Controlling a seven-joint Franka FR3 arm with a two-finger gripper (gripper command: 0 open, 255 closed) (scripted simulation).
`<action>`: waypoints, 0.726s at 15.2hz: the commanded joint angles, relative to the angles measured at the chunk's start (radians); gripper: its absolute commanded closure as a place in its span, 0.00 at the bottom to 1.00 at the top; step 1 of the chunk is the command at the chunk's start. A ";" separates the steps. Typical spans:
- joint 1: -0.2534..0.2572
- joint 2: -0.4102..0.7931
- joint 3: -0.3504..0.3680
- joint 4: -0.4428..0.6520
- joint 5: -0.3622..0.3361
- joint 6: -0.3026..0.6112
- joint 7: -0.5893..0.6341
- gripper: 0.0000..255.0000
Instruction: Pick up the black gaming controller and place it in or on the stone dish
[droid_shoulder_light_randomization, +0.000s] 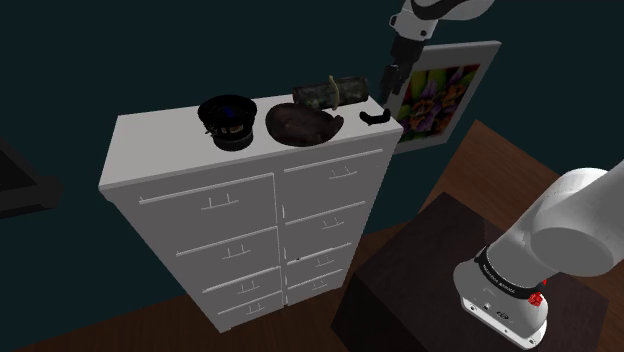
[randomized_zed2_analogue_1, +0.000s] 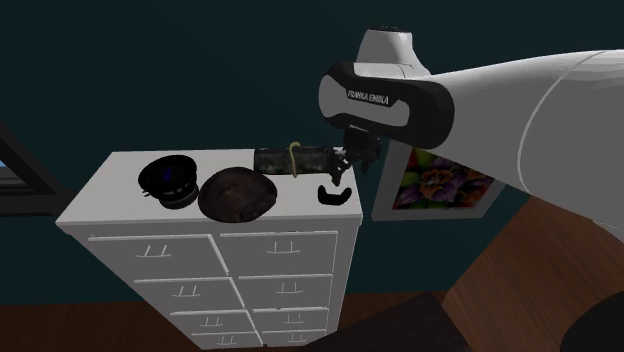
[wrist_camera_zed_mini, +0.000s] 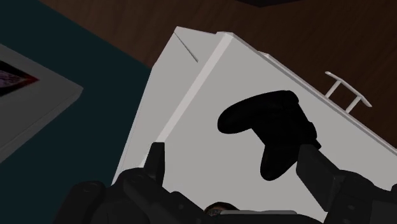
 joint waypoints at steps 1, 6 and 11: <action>0.001 0.004 0.001 -0.005 0.001 0.010 0.000 0.00; 0.001 0.004 0.001 -0.005 0.001 0.010 0.000 0.00; 0.001 0.004 0.001 -0.005 0.001 0.010 0.000 1.00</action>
